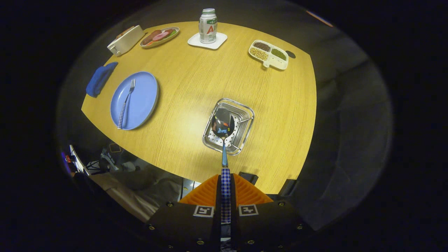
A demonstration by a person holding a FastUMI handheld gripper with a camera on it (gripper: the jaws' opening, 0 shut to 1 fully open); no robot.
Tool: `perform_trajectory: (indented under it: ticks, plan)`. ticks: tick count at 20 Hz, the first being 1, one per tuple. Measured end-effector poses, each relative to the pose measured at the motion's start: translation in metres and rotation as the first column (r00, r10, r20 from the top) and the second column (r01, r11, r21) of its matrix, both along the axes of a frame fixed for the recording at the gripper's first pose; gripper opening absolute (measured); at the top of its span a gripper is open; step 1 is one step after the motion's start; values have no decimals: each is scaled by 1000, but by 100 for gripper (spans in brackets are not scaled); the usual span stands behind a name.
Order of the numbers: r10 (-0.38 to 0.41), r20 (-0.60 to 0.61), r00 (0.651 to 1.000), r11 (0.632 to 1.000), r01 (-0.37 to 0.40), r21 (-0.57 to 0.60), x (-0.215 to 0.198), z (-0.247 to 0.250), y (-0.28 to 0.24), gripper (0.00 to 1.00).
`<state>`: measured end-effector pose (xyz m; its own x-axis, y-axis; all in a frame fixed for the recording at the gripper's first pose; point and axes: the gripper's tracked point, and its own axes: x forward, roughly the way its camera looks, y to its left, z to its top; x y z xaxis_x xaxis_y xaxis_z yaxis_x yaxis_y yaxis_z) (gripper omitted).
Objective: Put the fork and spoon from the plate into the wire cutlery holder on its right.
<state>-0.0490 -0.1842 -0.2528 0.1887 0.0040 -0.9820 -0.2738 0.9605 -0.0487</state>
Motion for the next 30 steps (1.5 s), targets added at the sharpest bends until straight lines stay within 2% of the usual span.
perform_trajectory:
  ticks: [5,8,12,15,19,23,25,30]
  plan:
    - [6,-43,999,1000,-7,-17,7,-12,-3,11]
    - [45,-73,996,995,-51,-84,14,-20,-11,11]
    - [65,-122,990,993,-77,-94,21,-32,-7,11]
    - [95,-162,982,980,-121,-159,29,-40,-14,11]
    - [126,-211,969,977,-158,-145,32,-48,-6,11]
    - [103,-235,967,982,-136,-132,32,-49,-4,11]
    - [85,-221,972,987,-113,-117,32,-48,-4,14]
    - [67,-181,981,990,-88,-113,34,-34,-6,15]
